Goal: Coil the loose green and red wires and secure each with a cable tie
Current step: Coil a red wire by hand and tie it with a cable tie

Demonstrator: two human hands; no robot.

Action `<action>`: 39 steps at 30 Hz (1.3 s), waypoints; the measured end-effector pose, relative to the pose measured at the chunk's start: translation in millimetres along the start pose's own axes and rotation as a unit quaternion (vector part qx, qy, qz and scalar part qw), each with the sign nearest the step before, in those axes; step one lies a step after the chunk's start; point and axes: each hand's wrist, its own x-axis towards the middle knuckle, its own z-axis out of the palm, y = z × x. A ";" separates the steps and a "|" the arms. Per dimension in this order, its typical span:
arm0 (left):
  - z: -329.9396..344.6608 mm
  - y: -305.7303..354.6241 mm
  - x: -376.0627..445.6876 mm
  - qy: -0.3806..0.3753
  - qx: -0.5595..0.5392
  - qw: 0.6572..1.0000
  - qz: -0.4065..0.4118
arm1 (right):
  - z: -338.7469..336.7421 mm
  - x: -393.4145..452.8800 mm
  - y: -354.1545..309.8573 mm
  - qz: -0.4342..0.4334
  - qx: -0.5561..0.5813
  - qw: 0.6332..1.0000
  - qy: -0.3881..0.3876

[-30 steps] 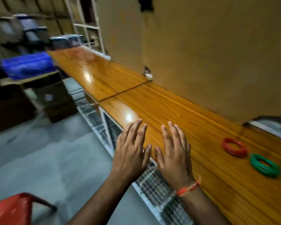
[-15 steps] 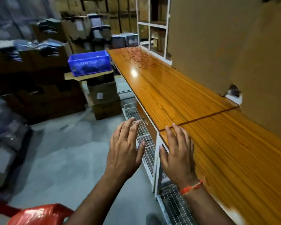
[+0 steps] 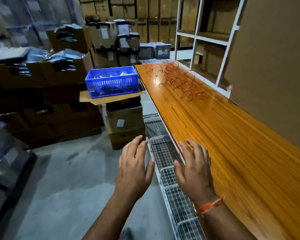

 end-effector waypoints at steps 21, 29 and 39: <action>199.0 -164.9 394.5 -0.179 -0.058 0.964 0.189 | 236.3 346.7 101.6 0.242 0.011 0.968 0.072; 293.9 -182.6 528.3 -0.209 -0.050 0.957 0.193 | 305.0 458.5 180.4 0.454 0.056 0.882 0.118; 370.4 -186.3 663.7 -0.237 -0.087 0.967 0.034 | 316.9 473.8 162.8 0.358 0.264 0.895 -0.024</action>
